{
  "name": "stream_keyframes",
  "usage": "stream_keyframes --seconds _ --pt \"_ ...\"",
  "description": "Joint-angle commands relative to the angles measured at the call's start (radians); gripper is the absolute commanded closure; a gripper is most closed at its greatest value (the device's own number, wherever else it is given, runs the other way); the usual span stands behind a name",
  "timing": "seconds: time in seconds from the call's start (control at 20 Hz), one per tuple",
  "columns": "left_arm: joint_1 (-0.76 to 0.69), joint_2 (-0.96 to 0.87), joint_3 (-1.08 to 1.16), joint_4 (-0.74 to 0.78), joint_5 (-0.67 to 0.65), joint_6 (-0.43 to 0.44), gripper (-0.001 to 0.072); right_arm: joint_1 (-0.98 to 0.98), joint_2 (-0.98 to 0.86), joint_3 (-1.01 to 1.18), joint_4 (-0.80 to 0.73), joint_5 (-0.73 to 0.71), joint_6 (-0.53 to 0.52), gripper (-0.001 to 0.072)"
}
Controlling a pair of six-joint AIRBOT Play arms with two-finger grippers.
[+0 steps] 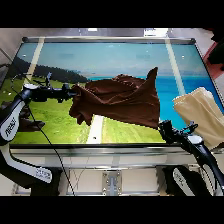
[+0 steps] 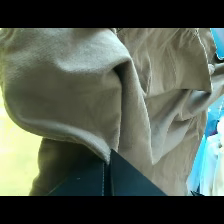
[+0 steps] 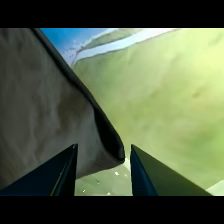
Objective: Fold the shirts.
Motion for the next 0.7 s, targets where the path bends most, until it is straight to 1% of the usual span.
stream_keyframes --seconds 0.0,0.1,0.3,0.35,0.4,0.45,0.5,0.55,0.6,0.65 --pt "0.0 0.0 0.001 0.0 -0.002 0.0 0.069 0.001 -0.022 -0.003 0.016 0.009 -0.005 0.0333" --pt "0.0 0.0 0.001 0.0 -0.003 0.0 0.069 0.001 -0.047 -0.003 0.035 0.02 -0.016 0.0333" --pt "0.0 0.0 0.001 0.0 -0.005 0.001 0.069 0.001 -0.096 -0.002 0.171 0.015 -0.148 0.0334" --pt "0.0 0.0 0.001 0.0 -0.005 0.001 0.0691 0.001 -0.097 -0.002 0.18 0.008 -0.167 0.0366" --pt "0.0 0.0 0.001 0.0 -0.005 0.001 0.069 0.001 -0.097 -0.002 0.181 -0.003 -0.171 0.0467" --pt "0.0 0.0 0.001 0.0 -0.005 0.0 0.069 0.001 -0.097 -0.002 0.187 -0.013 -0.172 0.0544" --pt "0.0 0.0 0.001 0.0 -0.005 0.001 0.069 0.001 -0.097 0.0 0.207 -0.016 -0.208 0.0638" --pt "0.0 0.0 0.003 0.0 -0.005 0.001 0.069 0.0 -0.095 0.009 0.226 -0.011 -0.277 0.068" --pt "0.004 0.004 0.012 -0.005 -0.007 0.001 0.0691 0.0 -0.09 0.029 0.235 0.006 -0.341 0.068" --pt "0.012 0.016 0.027 -0.034 -0.018 0.019 0.0691 0.0 -0.077 0.067 0.233 0.028 -0.388 0.0681"
